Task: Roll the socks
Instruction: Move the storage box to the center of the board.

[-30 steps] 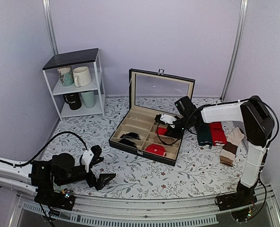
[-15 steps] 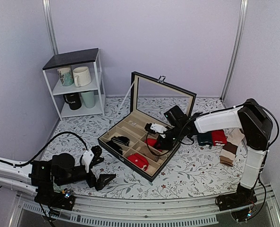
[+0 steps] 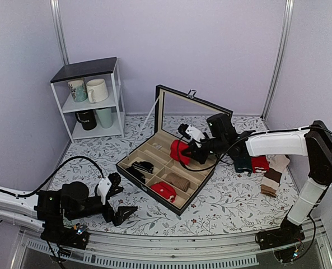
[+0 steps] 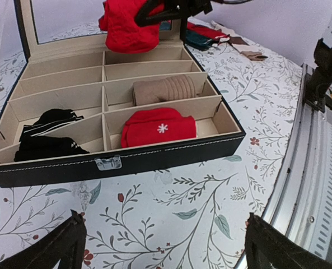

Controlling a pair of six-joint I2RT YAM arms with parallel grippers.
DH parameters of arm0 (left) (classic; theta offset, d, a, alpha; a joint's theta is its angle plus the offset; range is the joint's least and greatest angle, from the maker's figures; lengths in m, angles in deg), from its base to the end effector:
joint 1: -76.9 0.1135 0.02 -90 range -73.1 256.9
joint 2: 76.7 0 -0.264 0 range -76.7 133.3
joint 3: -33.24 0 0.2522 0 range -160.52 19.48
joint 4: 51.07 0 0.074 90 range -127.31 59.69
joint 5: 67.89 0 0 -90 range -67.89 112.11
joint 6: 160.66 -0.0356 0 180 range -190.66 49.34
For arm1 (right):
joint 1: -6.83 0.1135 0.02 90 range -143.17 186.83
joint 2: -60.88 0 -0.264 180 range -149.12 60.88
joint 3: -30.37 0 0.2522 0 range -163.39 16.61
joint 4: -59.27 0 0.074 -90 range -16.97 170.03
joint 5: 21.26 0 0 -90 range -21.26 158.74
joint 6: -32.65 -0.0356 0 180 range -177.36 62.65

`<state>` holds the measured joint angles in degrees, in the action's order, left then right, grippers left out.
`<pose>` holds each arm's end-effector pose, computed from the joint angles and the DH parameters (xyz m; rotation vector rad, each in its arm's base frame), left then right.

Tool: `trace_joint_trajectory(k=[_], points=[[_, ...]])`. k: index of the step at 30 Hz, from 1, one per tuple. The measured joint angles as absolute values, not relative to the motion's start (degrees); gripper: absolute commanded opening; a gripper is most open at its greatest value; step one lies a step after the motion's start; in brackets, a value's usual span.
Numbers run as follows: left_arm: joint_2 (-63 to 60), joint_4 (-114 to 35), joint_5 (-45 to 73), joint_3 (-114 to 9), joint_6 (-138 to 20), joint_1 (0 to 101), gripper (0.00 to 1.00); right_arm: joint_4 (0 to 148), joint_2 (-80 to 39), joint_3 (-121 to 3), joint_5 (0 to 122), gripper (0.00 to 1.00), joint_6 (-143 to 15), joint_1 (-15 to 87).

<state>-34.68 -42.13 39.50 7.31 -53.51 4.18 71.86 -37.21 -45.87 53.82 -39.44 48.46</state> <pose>0.0589 -0.1535 0.1746 0.7779 1.9040 -0.6990 0.2784 0.2597 0.2197 -1.2186 1.8261 0.5178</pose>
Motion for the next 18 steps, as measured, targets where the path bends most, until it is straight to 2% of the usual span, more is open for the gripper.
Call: trace_joint_trajectory(k=[11, 18], points=[[-34.68, -42.13, 39.26, 7.31, -53.51, 4.18, 1.0, 63.44, -37.45, -36.03, 70.61, 0.01, -42.35, 48.74], [-34.68, -42.13, 39.28, 7.31, -53.49, 4.18, 0.99, 61.52, -37.45, -35.05, 74.74, 0.01, -39.92, 50.43]])
